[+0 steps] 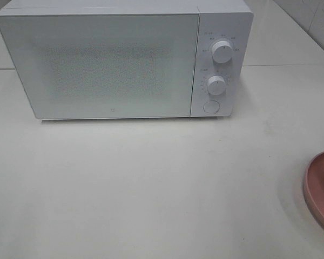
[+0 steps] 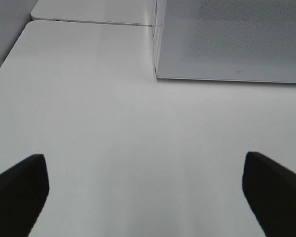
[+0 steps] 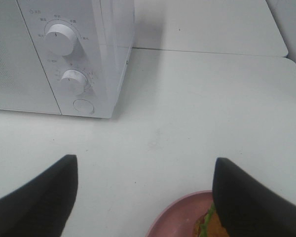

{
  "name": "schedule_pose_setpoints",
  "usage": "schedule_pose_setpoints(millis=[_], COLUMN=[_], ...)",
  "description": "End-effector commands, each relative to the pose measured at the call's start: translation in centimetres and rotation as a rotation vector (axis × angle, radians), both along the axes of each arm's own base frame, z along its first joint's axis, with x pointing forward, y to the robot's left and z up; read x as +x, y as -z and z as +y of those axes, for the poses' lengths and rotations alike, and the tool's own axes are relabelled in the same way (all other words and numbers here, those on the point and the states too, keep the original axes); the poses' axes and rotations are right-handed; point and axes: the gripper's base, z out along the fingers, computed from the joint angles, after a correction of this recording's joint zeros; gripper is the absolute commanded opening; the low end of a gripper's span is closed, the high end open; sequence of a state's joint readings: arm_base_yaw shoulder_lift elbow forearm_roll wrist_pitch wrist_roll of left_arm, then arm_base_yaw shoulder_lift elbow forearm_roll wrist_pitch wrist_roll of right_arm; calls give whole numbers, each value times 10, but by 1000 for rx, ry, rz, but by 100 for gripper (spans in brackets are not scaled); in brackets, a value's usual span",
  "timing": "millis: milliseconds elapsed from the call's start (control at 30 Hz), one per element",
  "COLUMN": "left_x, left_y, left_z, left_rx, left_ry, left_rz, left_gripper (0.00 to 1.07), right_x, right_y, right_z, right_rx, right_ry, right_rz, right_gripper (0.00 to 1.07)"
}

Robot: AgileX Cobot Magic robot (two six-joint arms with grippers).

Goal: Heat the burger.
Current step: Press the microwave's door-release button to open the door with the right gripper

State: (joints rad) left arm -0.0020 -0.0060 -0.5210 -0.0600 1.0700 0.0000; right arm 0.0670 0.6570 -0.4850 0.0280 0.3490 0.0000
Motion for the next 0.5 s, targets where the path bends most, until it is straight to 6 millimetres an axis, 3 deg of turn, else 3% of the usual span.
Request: schedule_pose_setpoints(millis=[33, 200, 500], left_x=[-3, -3, -3], left_y=[1, 1, 1], left_z=[-1, -1, -1], left_rx=[-7, -7, -7], left_ry=[2, 2, 2], left_rz=[-15, -15, -15], left_gripper=[100, 100, 100], right_x=[7, 36, 66], right_y=[1, 7, 16], right_z=[0, 1, 2], right_rx=[8, 25, 13], right_ry=[11, 27, 21], right_rz=[-13, -55, -137], right_gripper=[75, 75, 75])
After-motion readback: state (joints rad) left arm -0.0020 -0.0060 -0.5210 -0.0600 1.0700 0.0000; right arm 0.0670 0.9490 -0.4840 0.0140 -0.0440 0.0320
